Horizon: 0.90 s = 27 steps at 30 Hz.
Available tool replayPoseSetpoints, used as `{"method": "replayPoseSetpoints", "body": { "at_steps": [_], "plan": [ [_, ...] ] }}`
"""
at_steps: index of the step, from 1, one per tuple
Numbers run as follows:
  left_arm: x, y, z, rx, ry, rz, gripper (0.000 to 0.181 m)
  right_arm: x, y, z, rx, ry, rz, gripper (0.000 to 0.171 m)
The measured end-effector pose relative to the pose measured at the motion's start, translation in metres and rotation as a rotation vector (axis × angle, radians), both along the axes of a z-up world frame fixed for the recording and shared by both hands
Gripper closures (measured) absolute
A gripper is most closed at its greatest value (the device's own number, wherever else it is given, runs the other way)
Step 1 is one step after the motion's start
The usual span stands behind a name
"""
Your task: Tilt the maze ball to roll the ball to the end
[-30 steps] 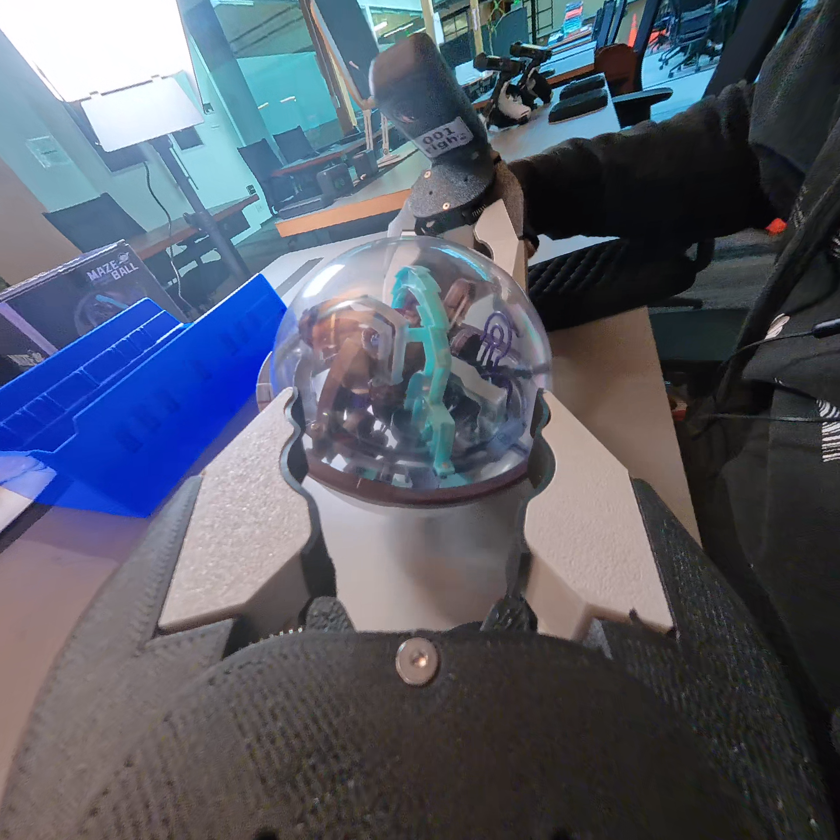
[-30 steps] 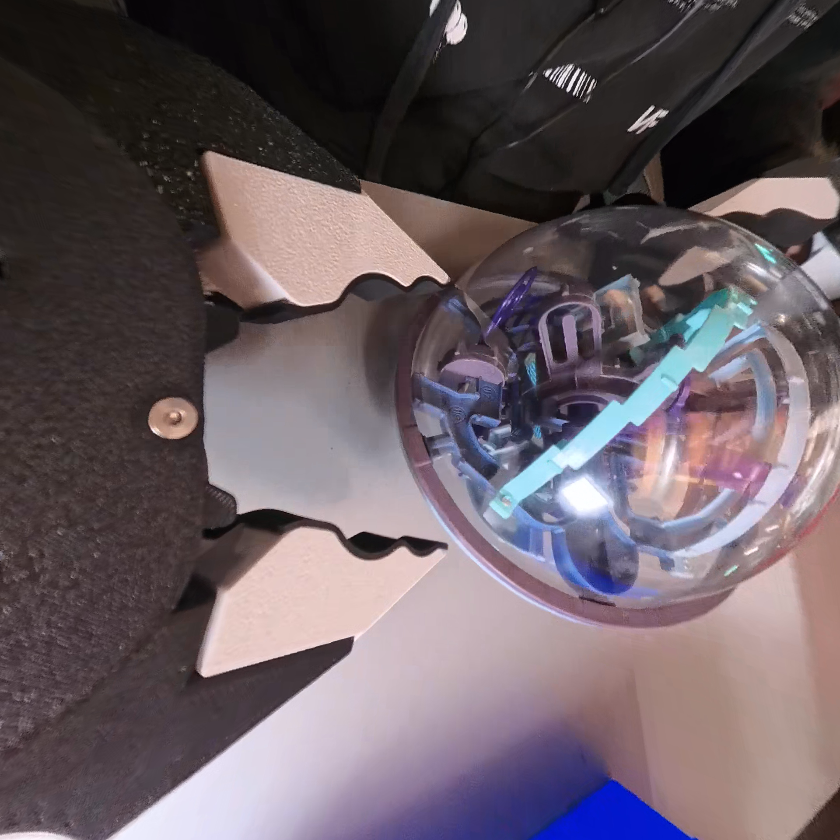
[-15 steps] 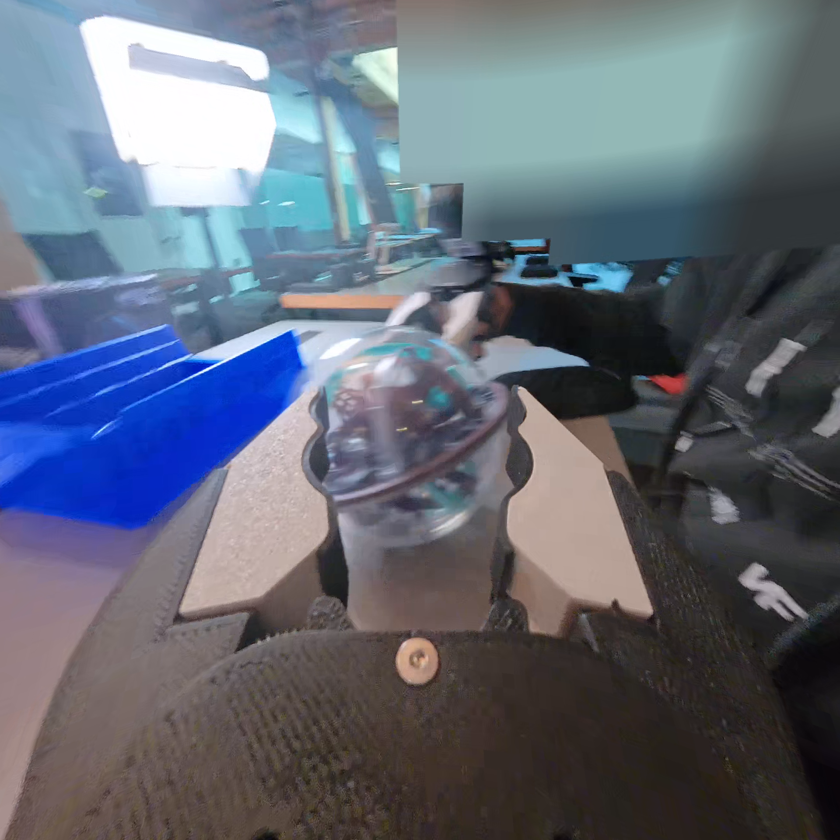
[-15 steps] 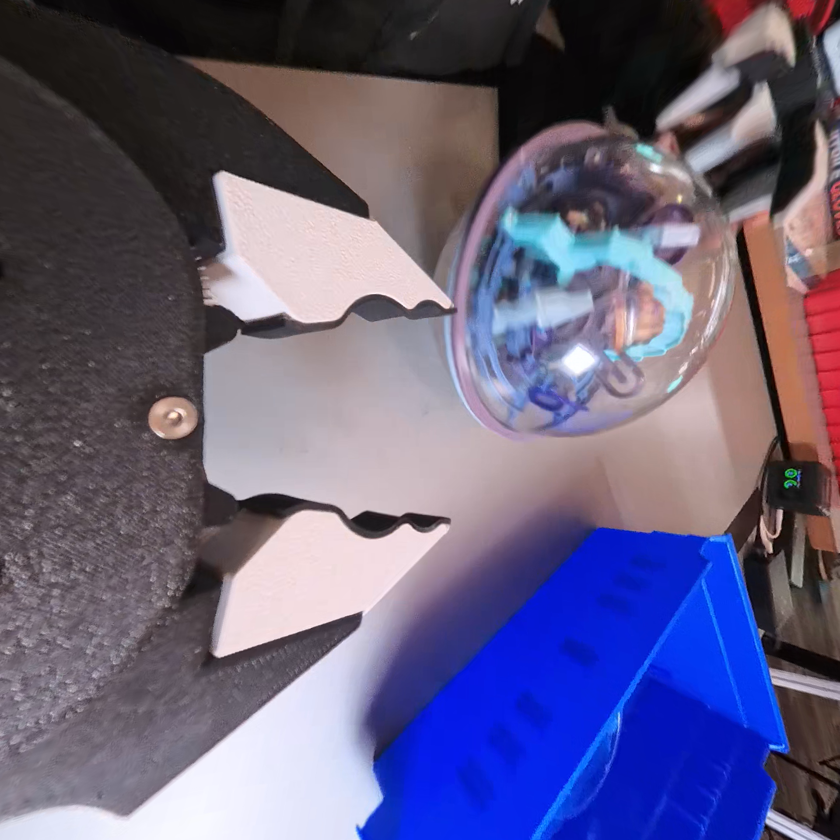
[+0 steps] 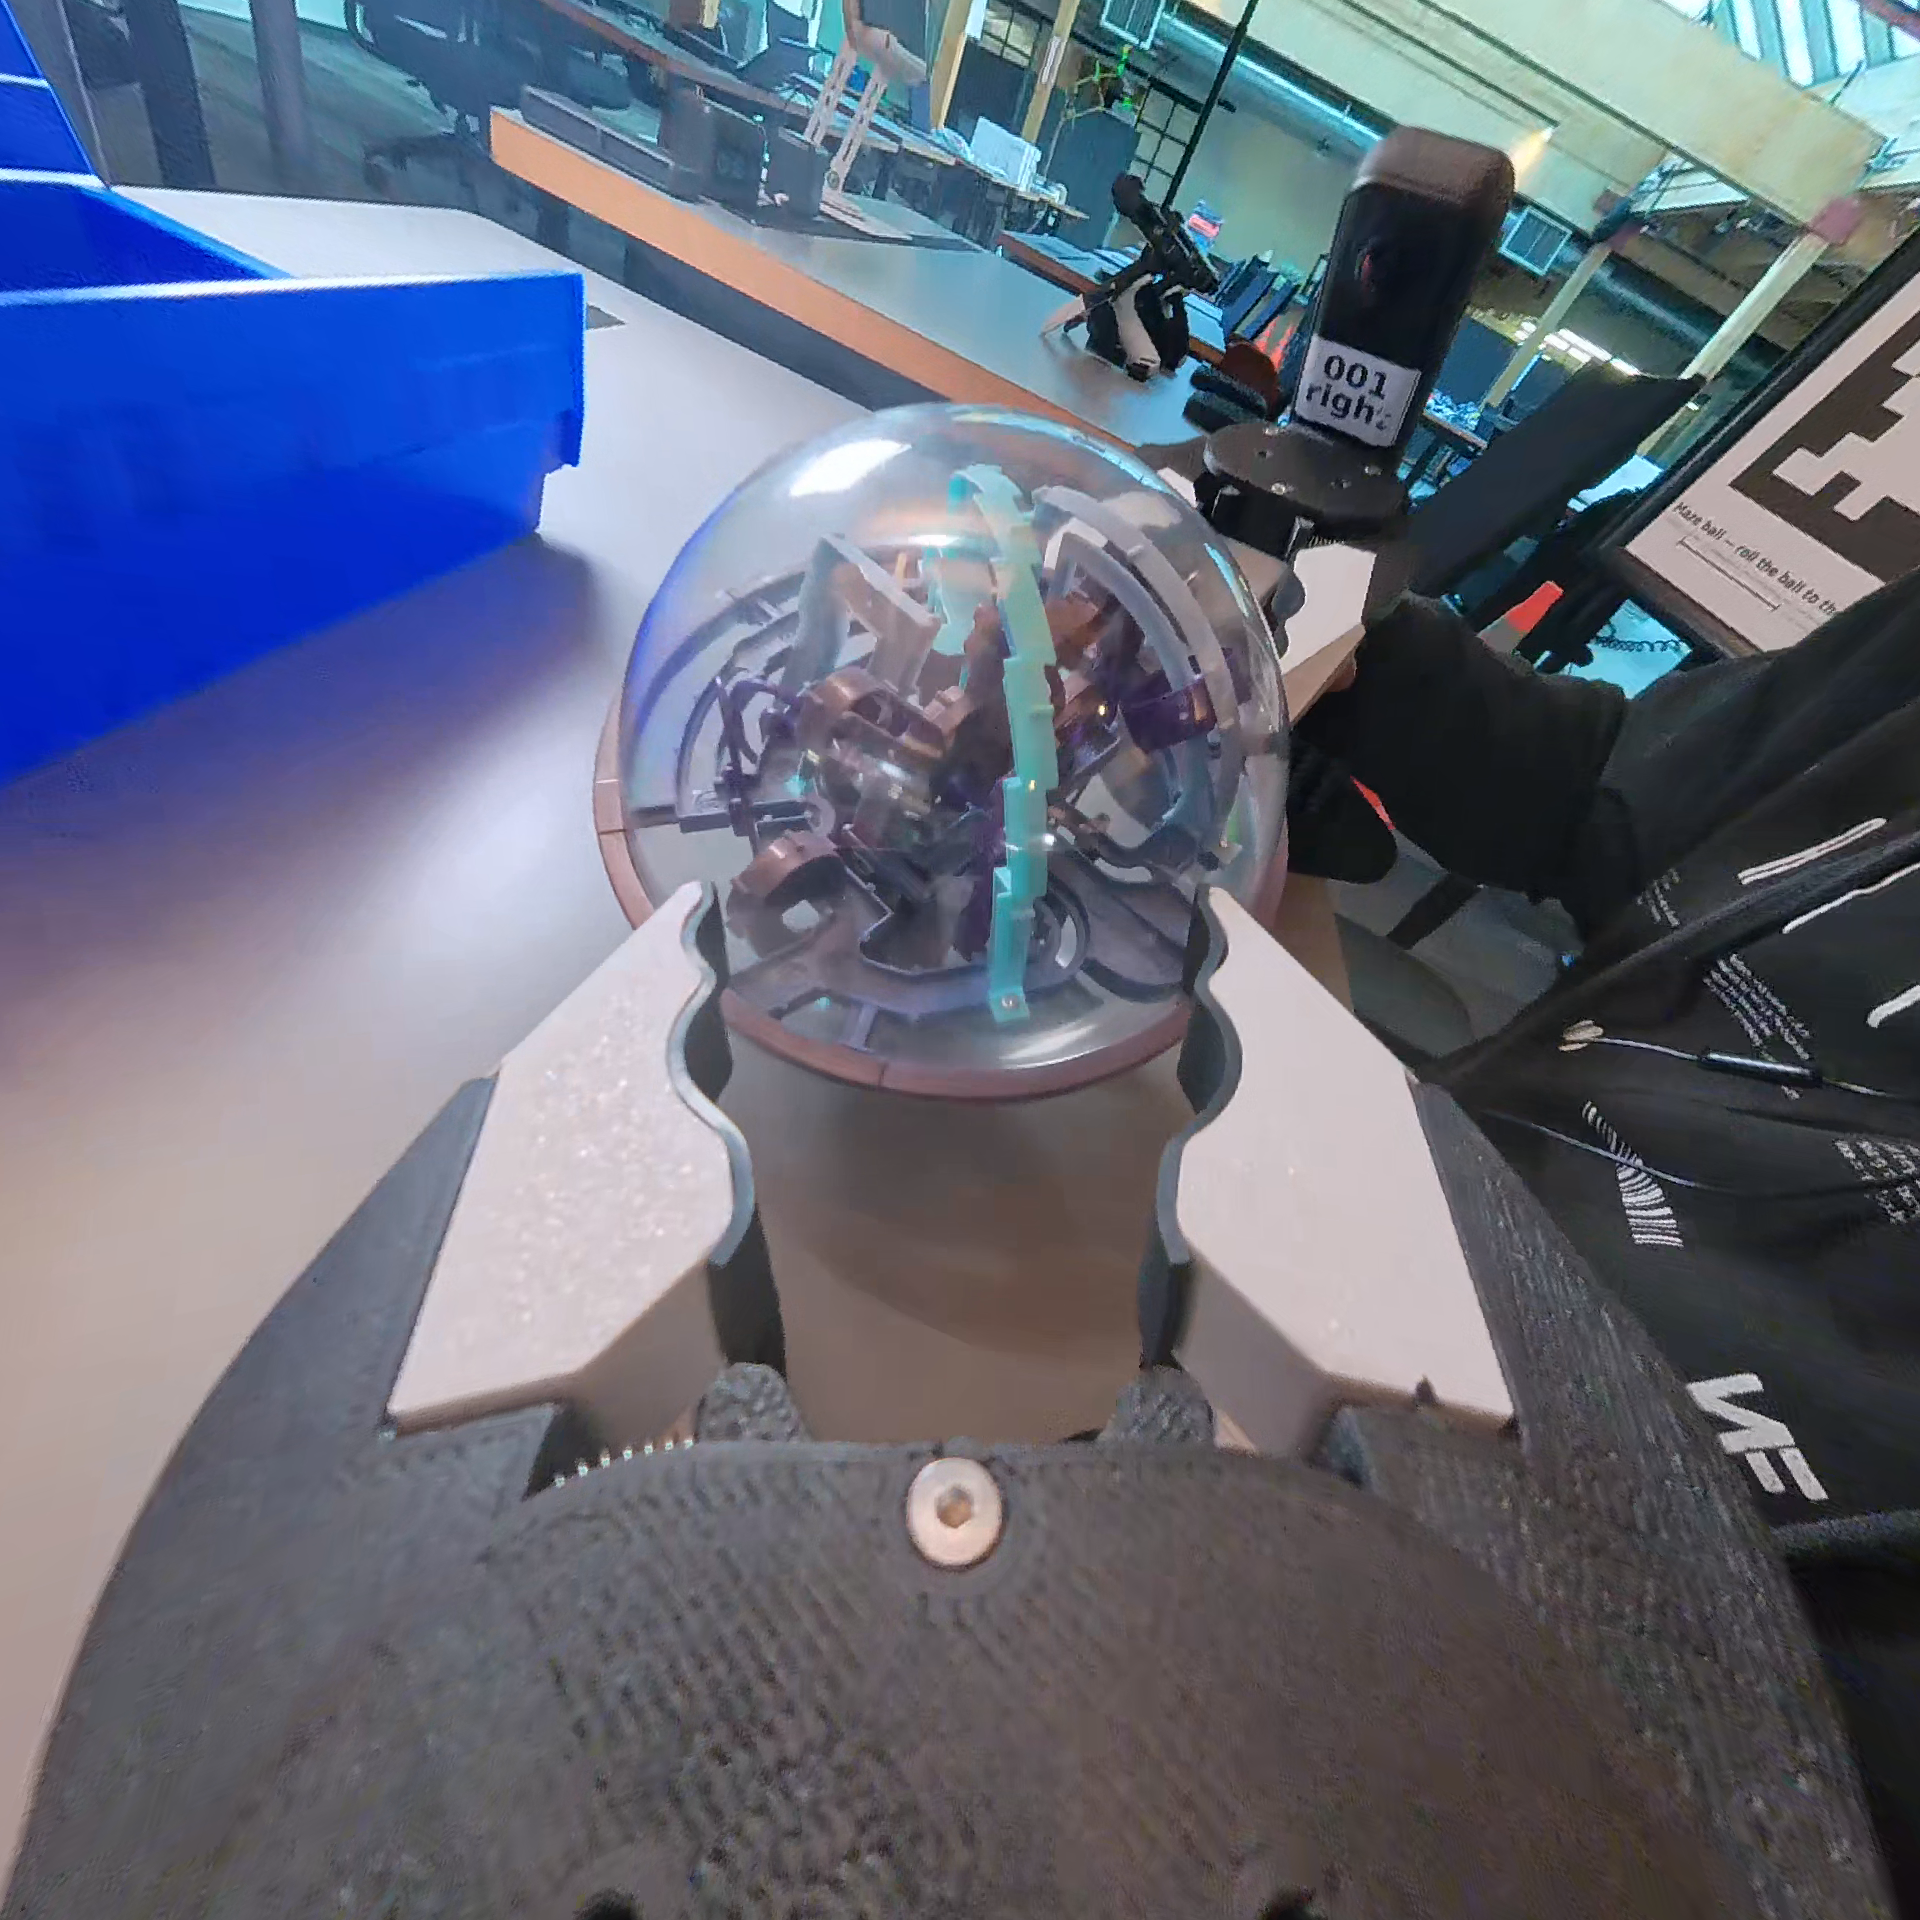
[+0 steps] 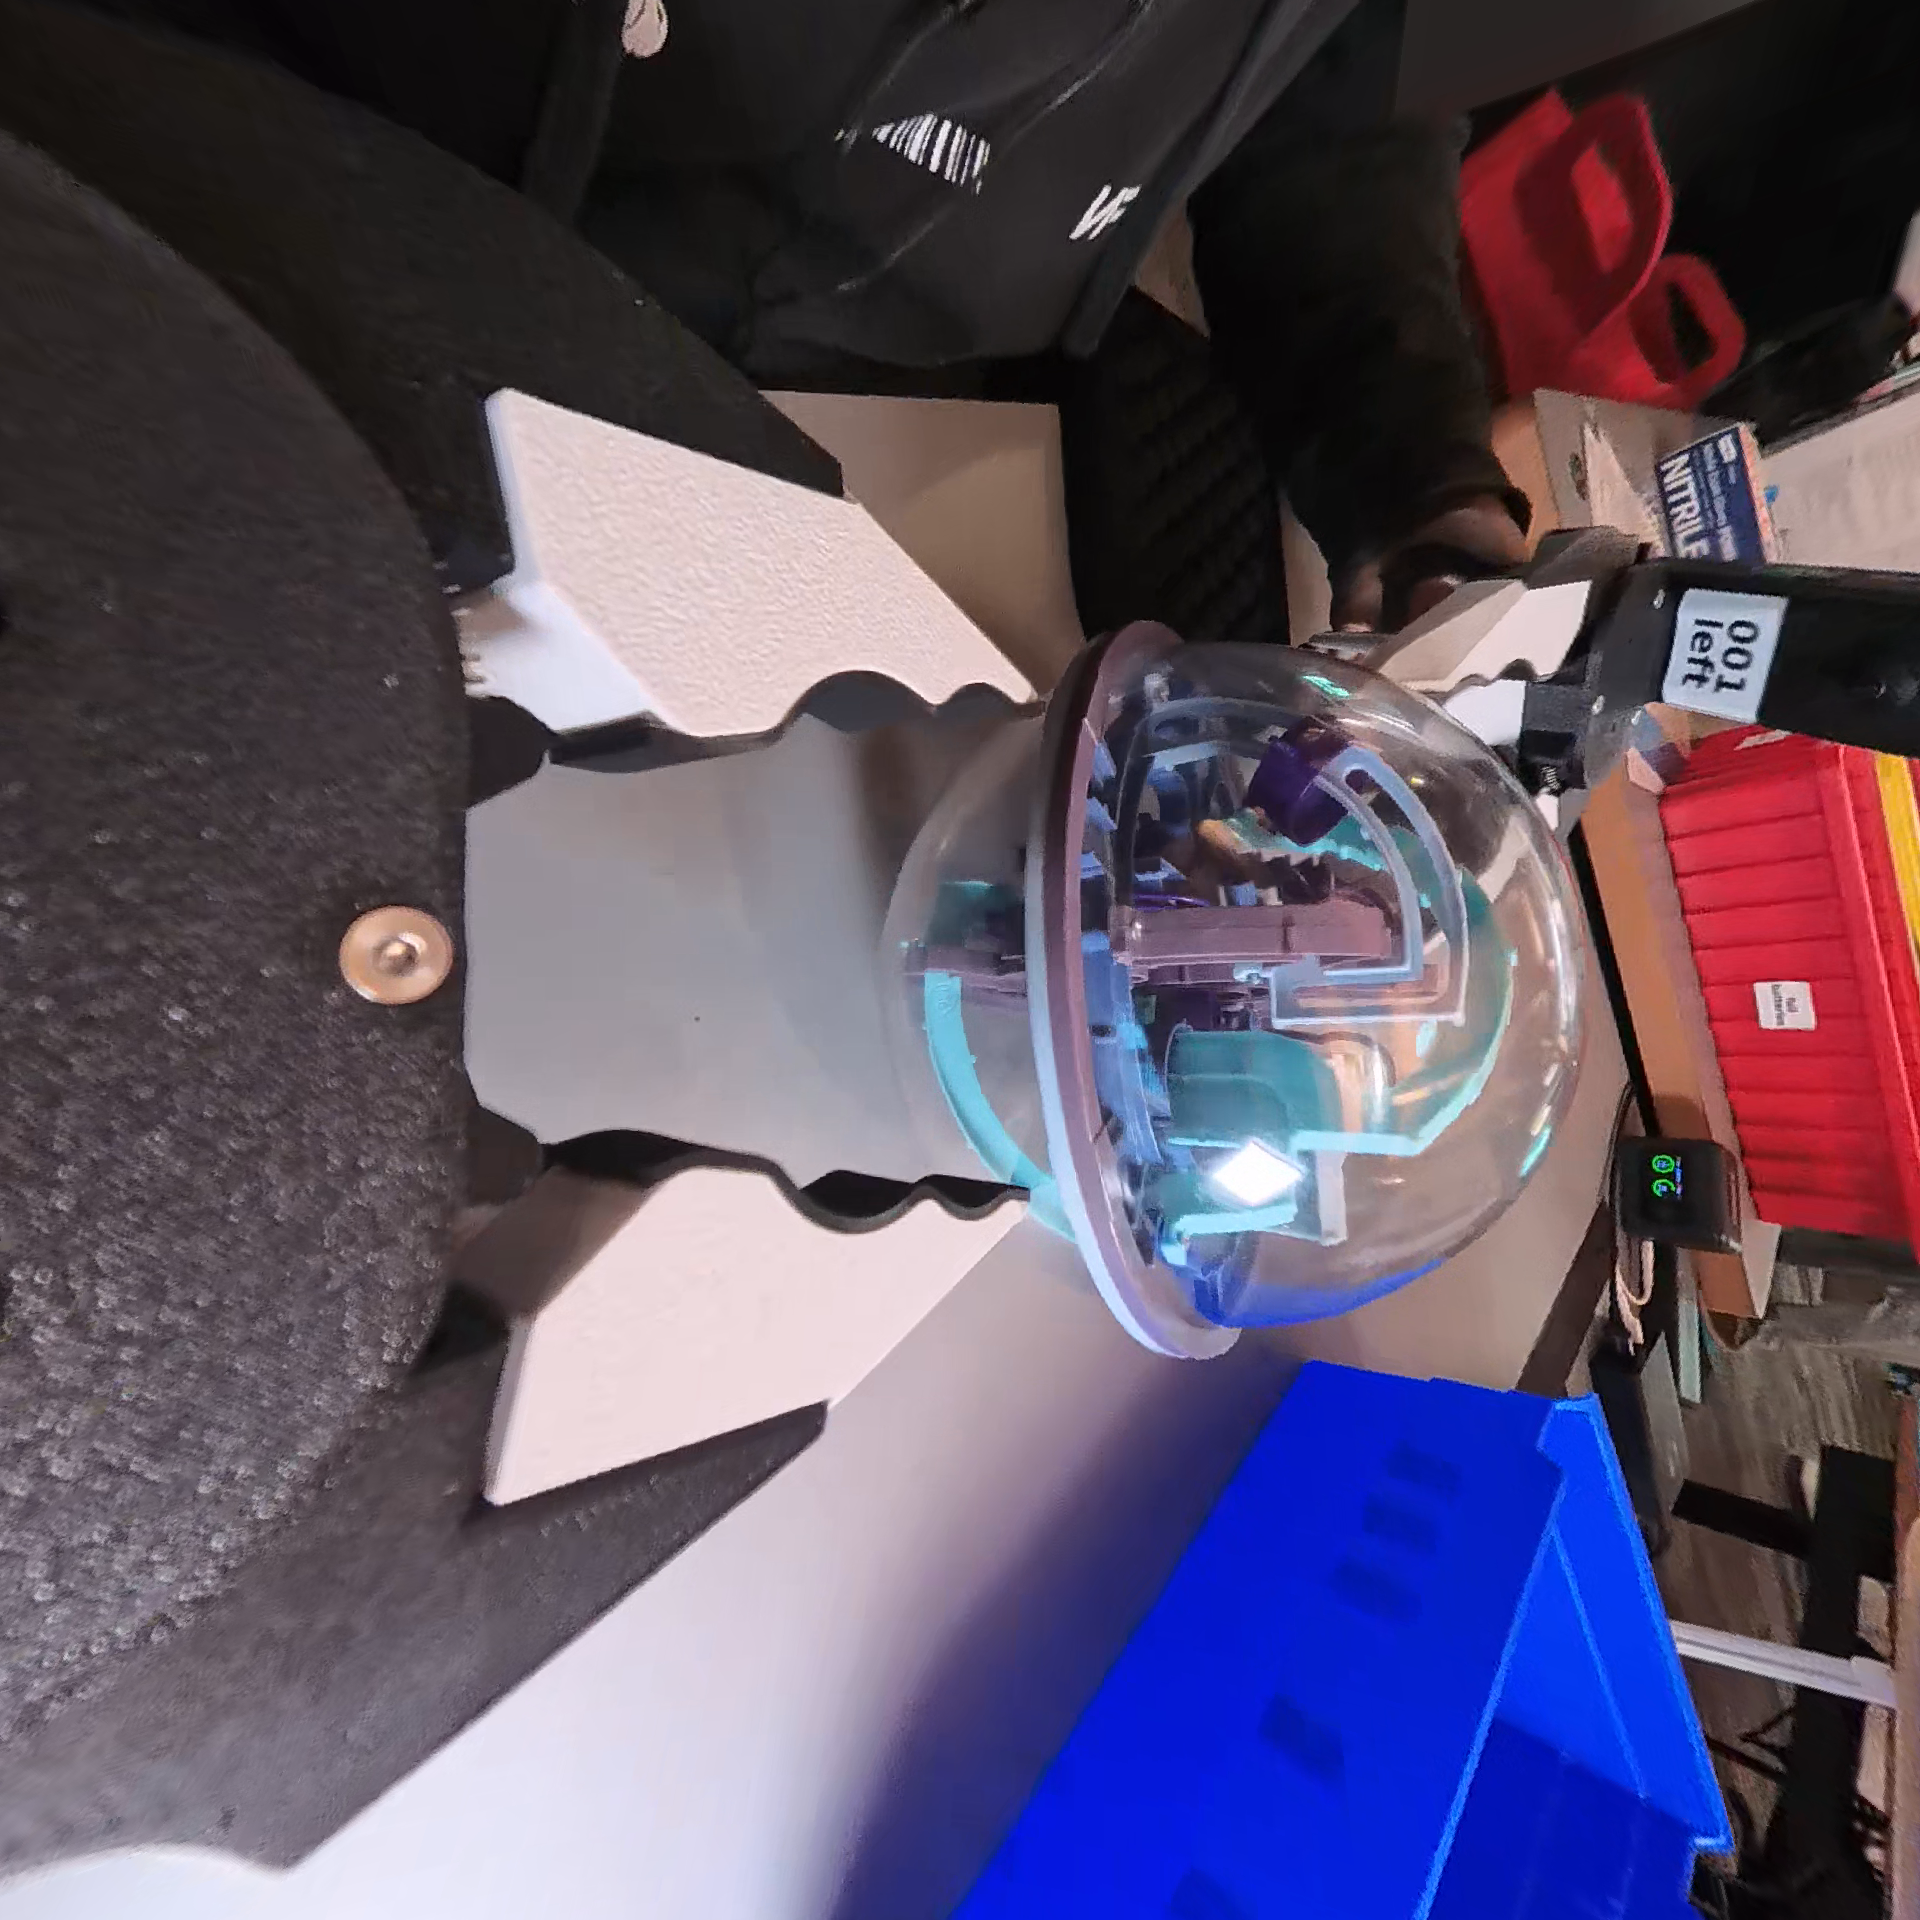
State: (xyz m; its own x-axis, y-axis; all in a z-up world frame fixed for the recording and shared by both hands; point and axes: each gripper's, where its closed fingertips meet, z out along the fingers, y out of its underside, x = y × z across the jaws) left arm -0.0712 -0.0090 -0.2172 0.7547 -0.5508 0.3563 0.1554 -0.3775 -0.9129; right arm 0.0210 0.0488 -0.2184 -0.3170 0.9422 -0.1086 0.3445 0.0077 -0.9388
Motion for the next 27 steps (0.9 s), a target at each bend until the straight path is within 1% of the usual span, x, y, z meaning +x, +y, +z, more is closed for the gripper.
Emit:
{"method": "replayPoseSetpoints", "body": {
  "at_steps": [4, 6, 8, 10, 12, 13, 14, 16, 17, 18, 19, 22, 23, 24, 25, 27],
  "plan": [
    [0.0, 0.003, 0.004, 0.015, 0.018, -0.005, 0.093, 0.01, -0.004, -0.004, 0.01, 0.004, 0.006, 0.086],
    [-0.009, 0.004, 0.005, 0.019, 0.029, 0.039, 0.093, 0.018, -0.007, -0.003, -0.002, 0.007, 0.028, 0.095],
    [-0.02, 0.001, 0.002, -0.006, 0.017, 0.068, 0.096, 0.026, -0.002, 0.001, -0.01, 0.022, 0.024, 0.097],
    [-0.023, -0.004, -0.013, -0.09, 0.009, 0.048, 0.096, 0.028, 0.012, 0.004, -0.048, 0.026, -0.012, 0.099],
    [-0.016, -0.011, -0.033, -0.206, 0.003, -0.032, 0.096, 0.025, 0.022, 0.0, -0.154, -0.013, -0.03, 0.099],
    [-0.012, -0.011, -0.036, -0.242, -0.035, -0.047, 0.097, 0.022, 0.023, -0.002, -0.22, -0.042, -0.027, 0.103],
    [-0.005, -0.011, -0.035, -0.265, -0.093, -0.074, 0.102, 0.018, 0.023, -0.006, -0.278, -0.074, -0.022, 0.107],
    [0.006, -0.014, -0.03, -0.303, -0.19, -0.158, 0.123, 0.012, 0.02, -0.005, -0.375, -0.097, 0.018, 0.108],
    [0.007, -0.013, -0.029, -0.314, -0.222, -0.169, 0.124, 0.008, 0.024, -0.002, -0.408, -0.083, 0.004, 0.114],
    [0.007, -0.012, -0.027, -0.318, -0.257, -0.176, 0.126, 0.006, 0.028, 0.001, -0.437, -0.069, -0.011, 0.124],
    [0.008, -0.012, -0.026, -0.326, -0.292, -0.187, 0.128, 0.005, 0.031, 0.002, -0.461, -0.068, -0.019, 0.127],
    [0.004, -0.006, -0.024, -0.34, -0.356, -0.184, 0.128, 0.005, 0.032, -0.007, -0.504, -0.112, -0.008, 0.128],
    [0.001, -0.003, -0.023, -0.332, -0.372, -0.175, 0.133, 0.006, 0.032, -0.011, -0.503, -0.127, -0.008, 0.129],
    [0.0, -0.001, -0.021, -0.322, -0.379, -0.168, 0.144, 0.006, 0.033, -0.013, -0.498, -0.137, -0.013, 0.13],
    [0.0, 0.0, -0.021, -0.317, -0.379, -0.167, 0.15, 0.006, 0.034, -0.014, -0.496, -0.144, -0.014, 0.13],
    [0.006, 0.001, -0.023, -0.332, -0.374, -0.192, 0.154, 0.007, 0.034, -0.014, -0.507, -0.157, -0.016, 0.129]
  ]
}}
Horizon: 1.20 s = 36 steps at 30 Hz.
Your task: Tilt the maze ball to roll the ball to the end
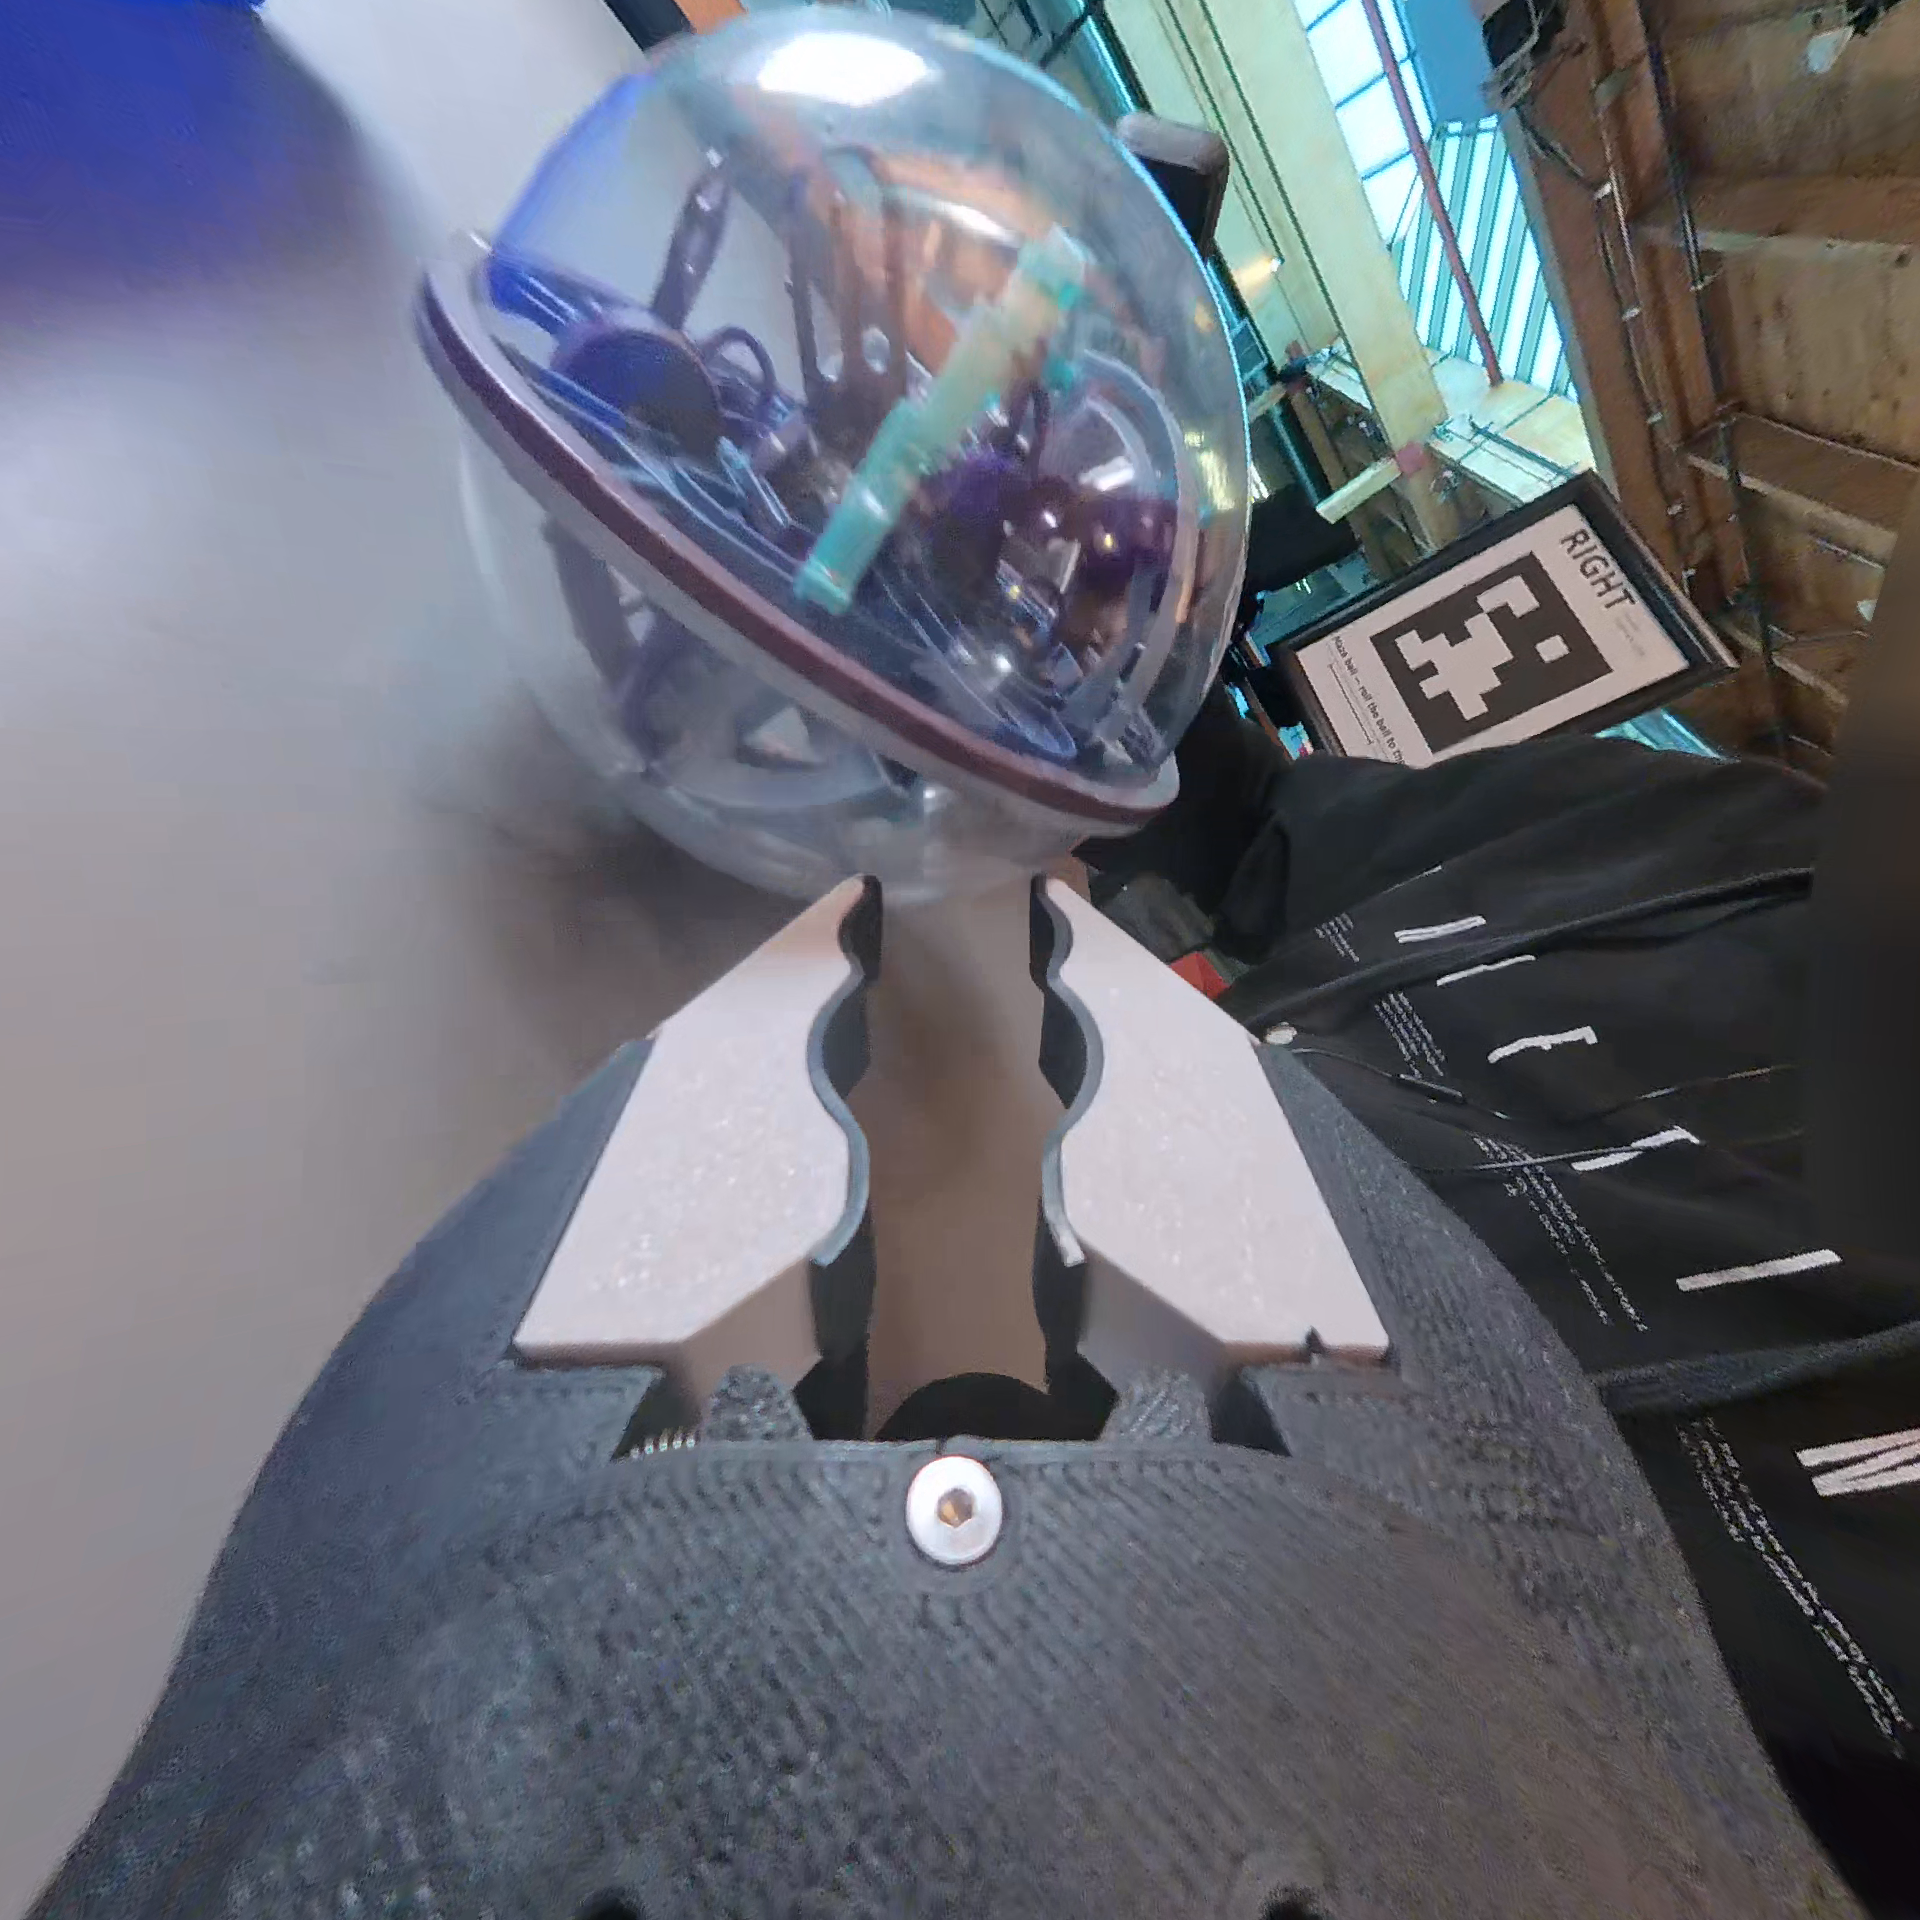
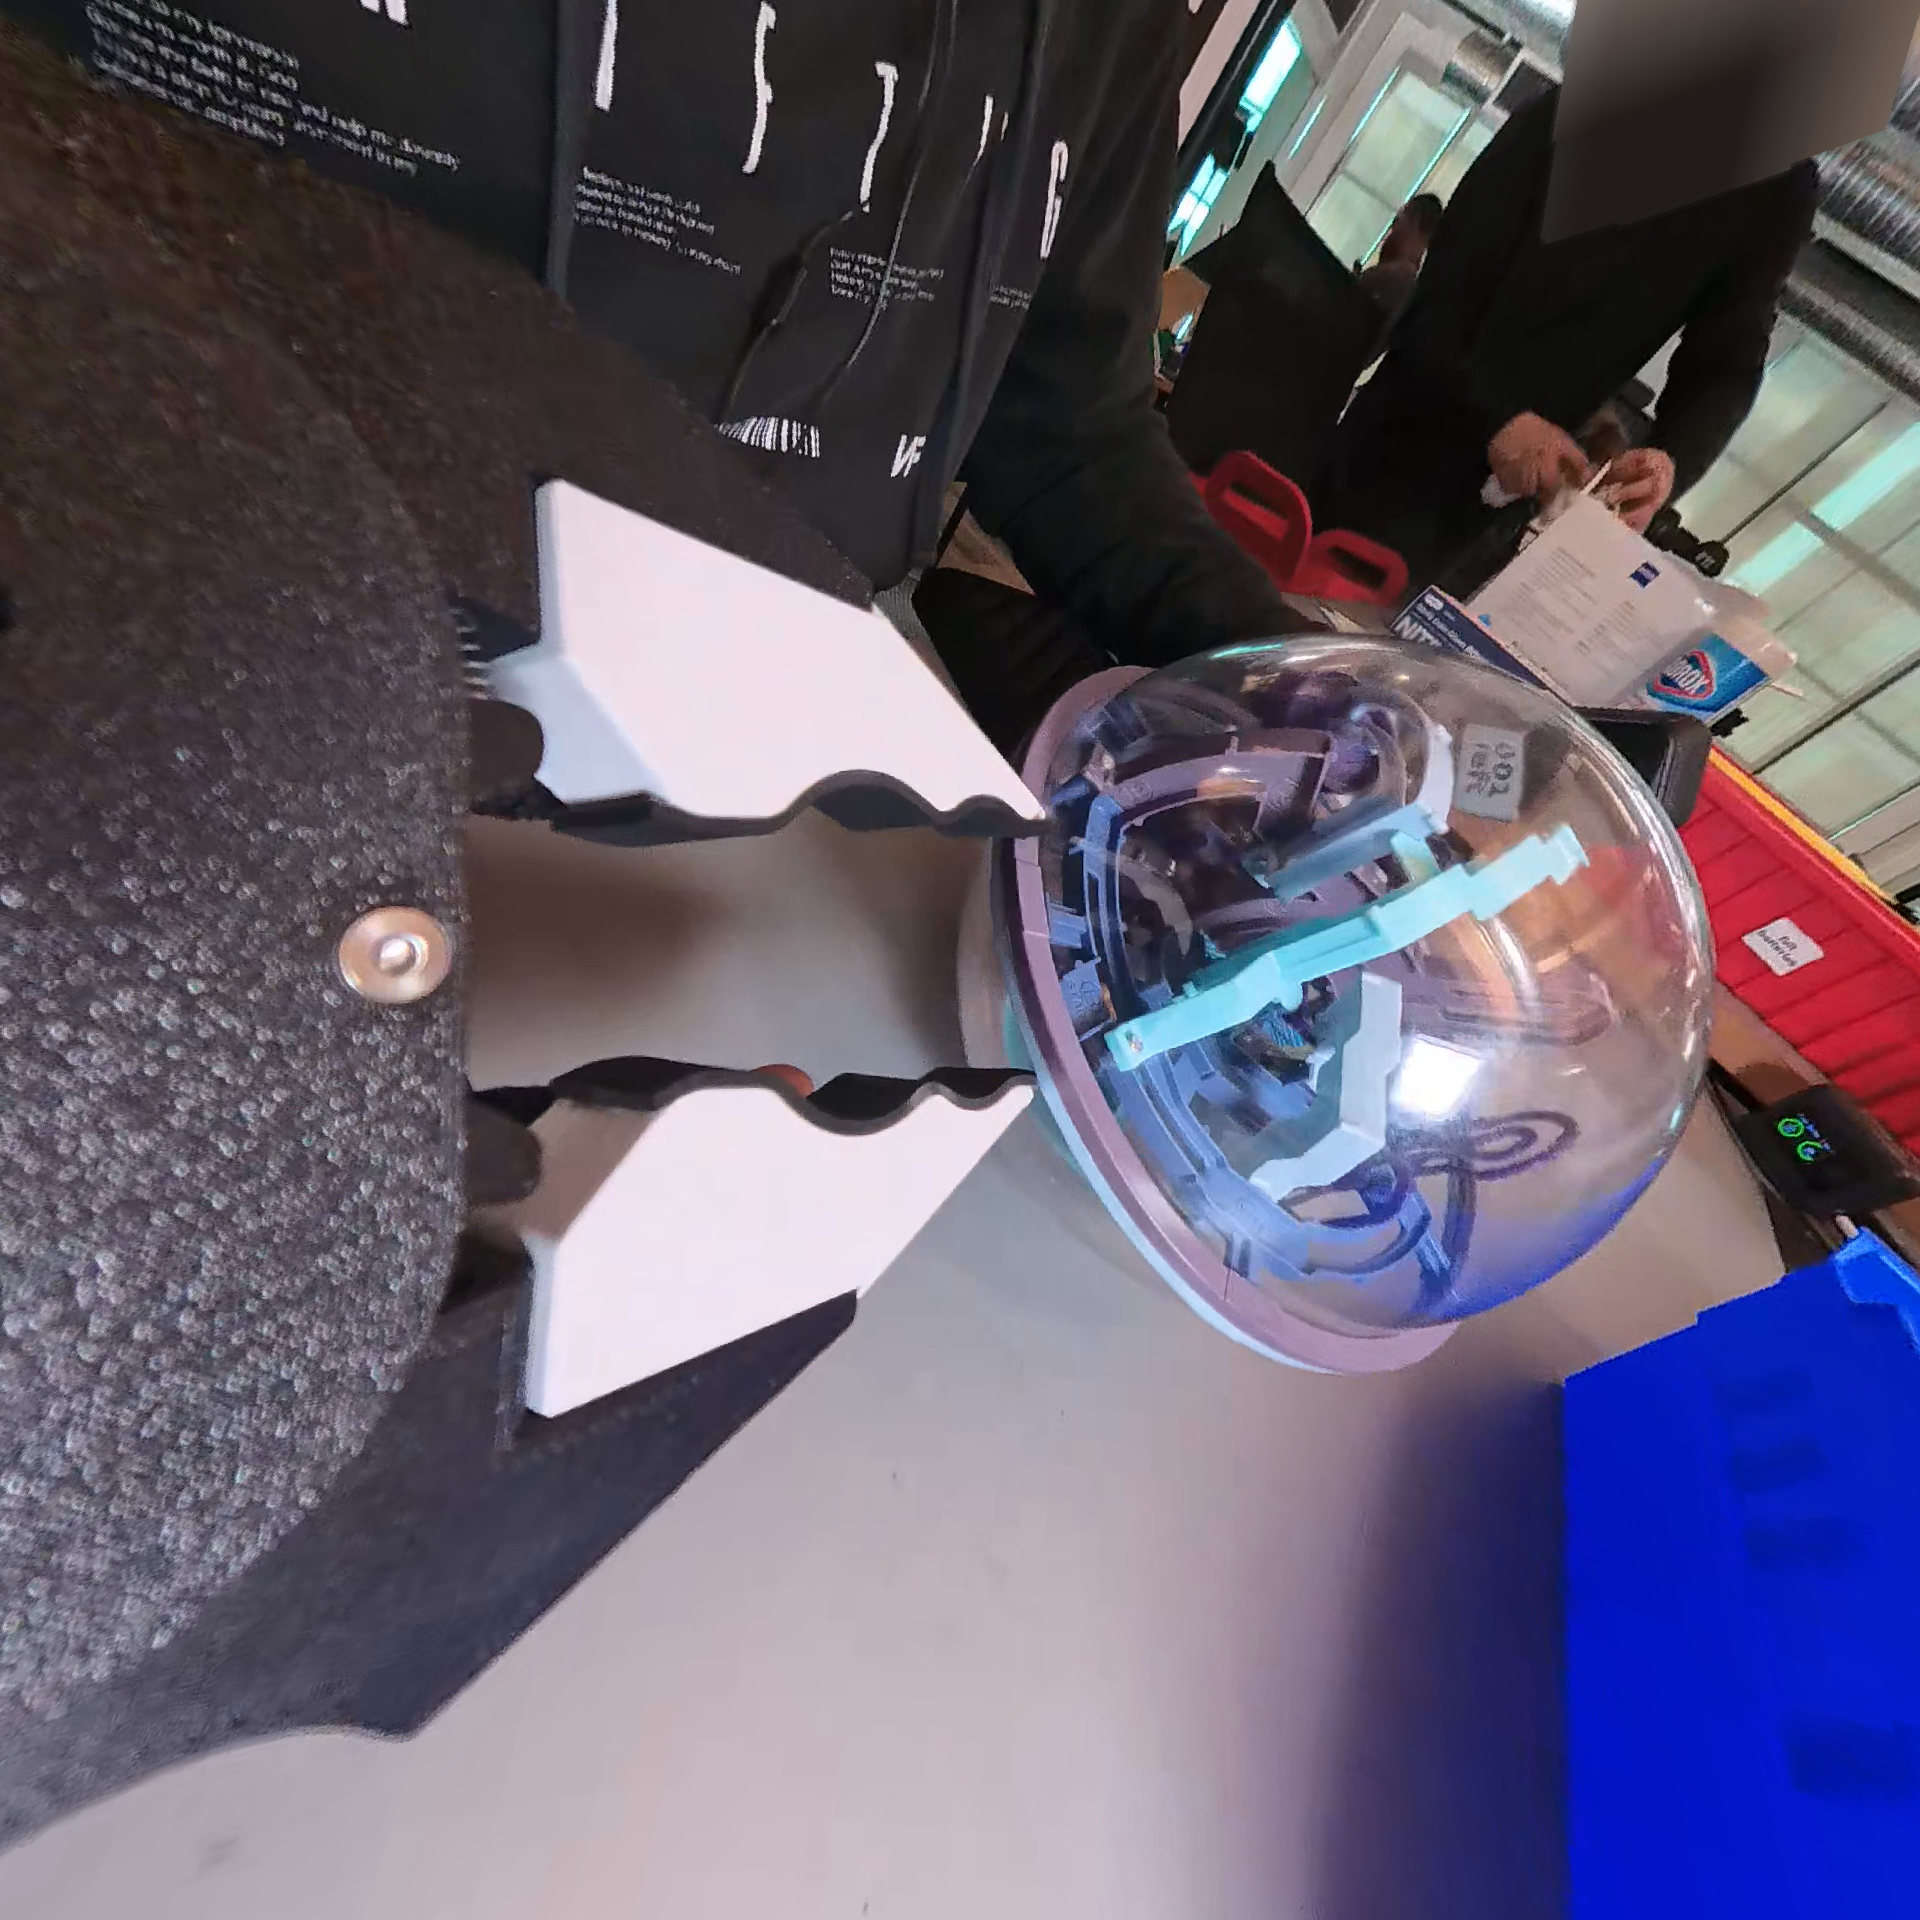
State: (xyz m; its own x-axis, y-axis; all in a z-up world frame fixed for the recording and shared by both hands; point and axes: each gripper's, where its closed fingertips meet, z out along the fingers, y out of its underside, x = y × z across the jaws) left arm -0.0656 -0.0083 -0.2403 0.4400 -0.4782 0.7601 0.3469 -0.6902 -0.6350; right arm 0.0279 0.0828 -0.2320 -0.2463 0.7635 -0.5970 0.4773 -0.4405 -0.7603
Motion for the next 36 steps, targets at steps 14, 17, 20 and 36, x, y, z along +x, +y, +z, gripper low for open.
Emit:
{"method": "replayPoseSetpoints", "body": {
  "at_steps": [14, 17, 20, 36],
  "plan": [
    [-0.07, 0.04, 0.026, 0.02, -0.174, 0.204, 0.105, -0.008, 0.023, -0.001, -0.08, -0.049, -0.082, 0.097],
    [-0.067, 0.071, 0.023, -0.018, -0.187, 0.203, 0.085, -0.022, 0.028, -0.003, -0.179, -0.065, -0.067, 0.092],
    [-0.039, 0.074, 0.015, -0.047, -0.15, 0.068, 0.075, -0.032, 0.028, -0.004, -0.201, -0.047, -0.053, 0.094],
    [-0.036, 0.033, 0.006, -0.031, -0.219, 0.036, 0.131, -0.017, 0.023, 0.004, -0.129, 0.037, -0.003, 0.121]
  ]
}}
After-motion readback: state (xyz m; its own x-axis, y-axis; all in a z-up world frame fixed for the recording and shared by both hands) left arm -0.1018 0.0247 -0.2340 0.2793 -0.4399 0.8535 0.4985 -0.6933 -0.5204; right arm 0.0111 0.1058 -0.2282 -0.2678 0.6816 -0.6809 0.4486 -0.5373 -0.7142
